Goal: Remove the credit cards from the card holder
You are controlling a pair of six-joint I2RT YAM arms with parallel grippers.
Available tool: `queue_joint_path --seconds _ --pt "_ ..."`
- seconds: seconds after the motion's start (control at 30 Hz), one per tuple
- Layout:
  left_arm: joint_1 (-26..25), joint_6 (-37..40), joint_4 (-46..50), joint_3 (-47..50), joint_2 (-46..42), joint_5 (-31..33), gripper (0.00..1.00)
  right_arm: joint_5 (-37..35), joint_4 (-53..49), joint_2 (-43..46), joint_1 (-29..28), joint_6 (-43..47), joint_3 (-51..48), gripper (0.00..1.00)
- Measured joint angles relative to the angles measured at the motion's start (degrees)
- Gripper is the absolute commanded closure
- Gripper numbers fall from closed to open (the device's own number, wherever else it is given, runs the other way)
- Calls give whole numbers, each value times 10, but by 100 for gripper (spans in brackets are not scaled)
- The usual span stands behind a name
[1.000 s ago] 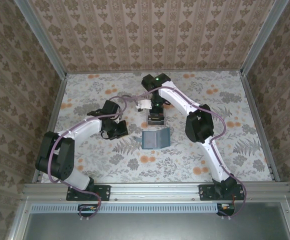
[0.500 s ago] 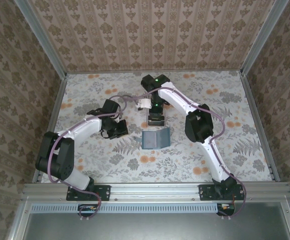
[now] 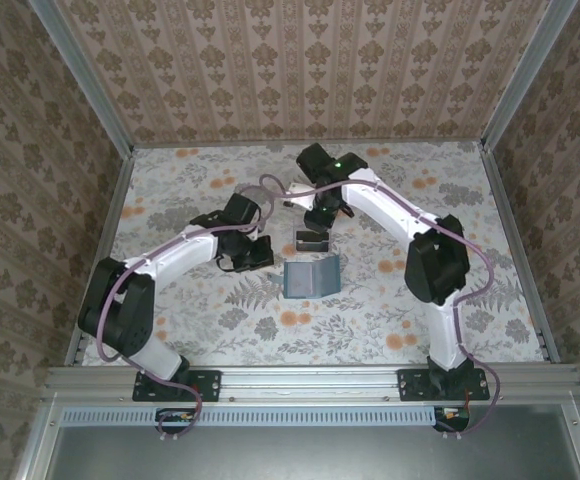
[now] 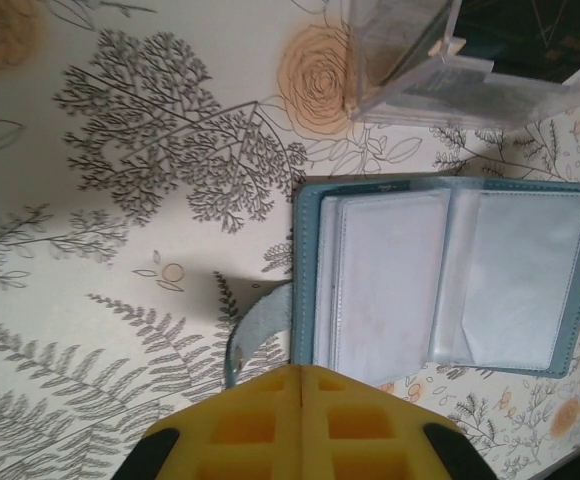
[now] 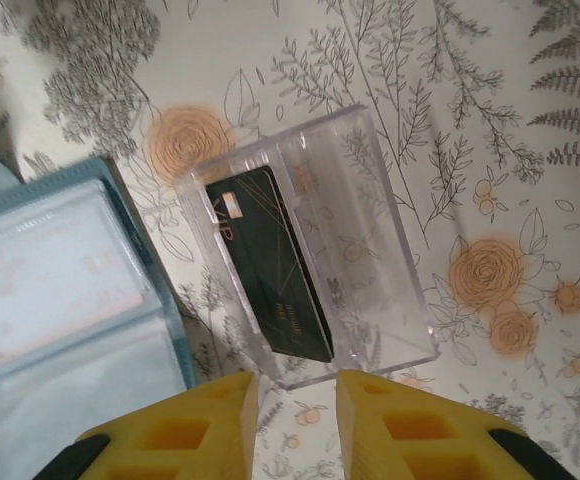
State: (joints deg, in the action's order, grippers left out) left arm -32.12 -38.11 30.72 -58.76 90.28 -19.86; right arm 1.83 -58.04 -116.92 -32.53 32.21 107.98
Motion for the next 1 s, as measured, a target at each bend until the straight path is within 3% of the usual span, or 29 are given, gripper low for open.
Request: queue_joint_path --seconds 0.33,0.63,1.0 --pt "-43 -28 -10 -21 45 4 93 35 139 126 1 -187 -193 70" --pt "-61 -35 -28 -42 91 0 95 52 184 149 2 -378 -241 74" --pt "-49 -36 -69 -5 96 -23 96 135 216 164 8 -555 -311 72"
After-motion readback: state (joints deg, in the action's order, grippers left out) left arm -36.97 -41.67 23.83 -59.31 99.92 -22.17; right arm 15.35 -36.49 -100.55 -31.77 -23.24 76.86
